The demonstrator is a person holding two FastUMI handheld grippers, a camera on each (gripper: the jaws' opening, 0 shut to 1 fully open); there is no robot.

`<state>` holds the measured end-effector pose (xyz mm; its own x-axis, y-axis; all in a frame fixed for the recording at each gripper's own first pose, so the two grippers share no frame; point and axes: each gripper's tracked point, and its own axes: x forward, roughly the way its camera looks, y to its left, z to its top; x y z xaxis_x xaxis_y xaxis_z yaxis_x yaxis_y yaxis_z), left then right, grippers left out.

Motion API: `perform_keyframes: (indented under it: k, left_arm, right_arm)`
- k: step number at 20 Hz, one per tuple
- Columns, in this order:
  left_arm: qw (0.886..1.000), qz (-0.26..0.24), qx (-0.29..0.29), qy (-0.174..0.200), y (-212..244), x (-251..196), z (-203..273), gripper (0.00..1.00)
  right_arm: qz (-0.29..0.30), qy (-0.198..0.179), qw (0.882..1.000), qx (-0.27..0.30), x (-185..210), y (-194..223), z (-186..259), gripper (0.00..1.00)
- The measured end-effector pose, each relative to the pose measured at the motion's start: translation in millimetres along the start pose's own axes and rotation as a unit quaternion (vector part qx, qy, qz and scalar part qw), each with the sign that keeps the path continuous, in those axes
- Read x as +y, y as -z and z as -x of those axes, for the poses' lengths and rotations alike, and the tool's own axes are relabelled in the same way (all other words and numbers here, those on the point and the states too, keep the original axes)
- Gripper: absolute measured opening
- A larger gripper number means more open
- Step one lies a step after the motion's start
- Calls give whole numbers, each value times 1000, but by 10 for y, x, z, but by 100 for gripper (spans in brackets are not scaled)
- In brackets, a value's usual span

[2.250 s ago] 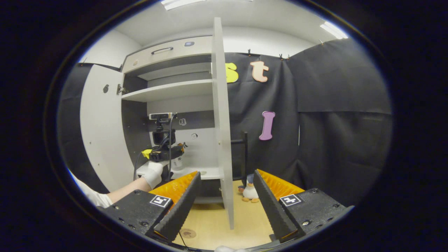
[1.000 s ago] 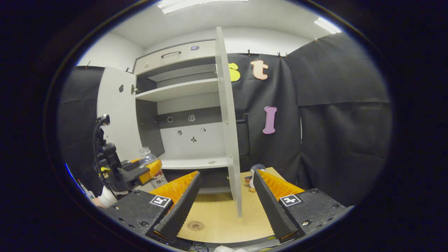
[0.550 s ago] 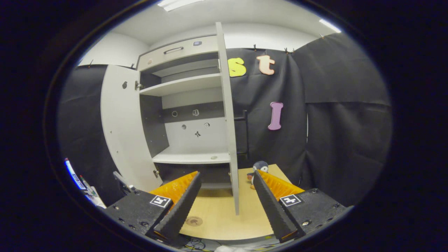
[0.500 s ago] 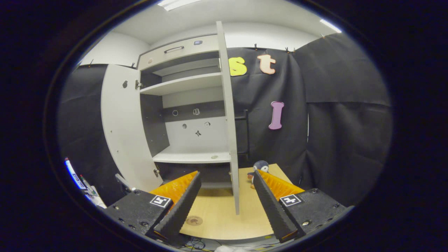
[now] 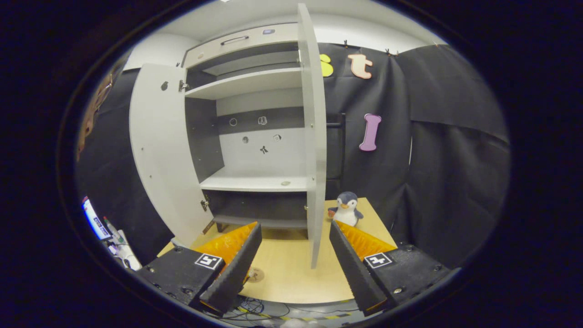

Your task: Grasp the bottle in the cabinet with the left hand and place it on the coaster, then close the right door with the right hand and the left door with the left hand.

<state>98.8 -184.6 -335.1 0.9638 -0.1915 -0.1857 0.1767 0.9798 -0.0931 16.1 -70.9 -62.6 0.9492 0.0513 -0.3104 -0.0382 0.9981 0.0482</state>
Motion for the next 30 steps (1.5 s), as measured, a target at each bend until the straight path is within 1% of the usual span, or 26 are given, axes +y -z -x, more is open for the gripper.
perform_keyframes:
  k: [2,4,5,8,9,10,11,12,13,15,17,19,20,21,23,24,25,27,30]
  left_arm:
    - [1000,8,-1,-1,39,6,-15,77]
    - [1000,-7,-4,-5,49,23,-52,77]
    - [1000,-8,-9,-2,48,12,-68,77]
    - [1000,-6,1,5,182,-59,-86,77]
    - [1000,-4,3,4,205,-58,-82,77]
    - [1000,-2,2,3,222,-58,-85,77]
    - [1000,-2,-5,3,190,-61,-98,80]
    - [1000,-1,-5,5,214,-69,-96,81]
    - [1000,-1,-5,3,223,-70,-86,77]
    - [1000,1,-7,1,214,-67,-91,77]
    - [1000,-8,0,2,256,-91,-86,80]
    - [1000,-15,-3,9,217,-111,-89,81]
    - [1000,-15,-3,9,211,-114,-71,82]
    - [1000,-16,-6,9,184,-116,-61,88]
    - [1000,-21,-9,9,135,-120,-51,92]
    - [1000,-24,-12,9,96,-124,-55,92]
    - [1000,-26,-14,9,57,-121,-52,95]
    - [999,-27,-16,9,-48,-132,-42,96]
    - [999,-24,-27,5,-384,-124,-3,96]
  right_arm:
    - [-5,3,1000,2,-1,25,-36,99]
    - [-5,6,1000,11,1,77,-72,99]
    - [-4,7,1000,16,1,117,-82,98]
    - [1,8,1000,26,8,161,-109,99]
    - [2,7,1000,26,2,173,-110,96]
    - [3,6,1000,25,-3,166,-114,99]
    - [5,7,1000,26,2,175,-112,99]
    - [7,7,1000,29,-1,183,-119,99]
    - [11,6,999,31,2,194,-112,99]
    - [15,7,999,33,-4,196,-108,98]
    - [21,9,999,36,-42,228,-101,99]
    - [25,15,999,37,-94,248,-84,98]
    - [23,16,999,37,-108,255,-68,98]
    - [21,16,999,38,-120,256,-63,98]
    - [16,16,999,37,-144,254,-40,98]
    - [15,17,999,36,-145,252,-27,98]
    - [15,17,999,33,-144,231,-13,98]
    - [20,17,999,23,-155,196,31,99]
    - [12,12,1000,5,-152,117,112,98]
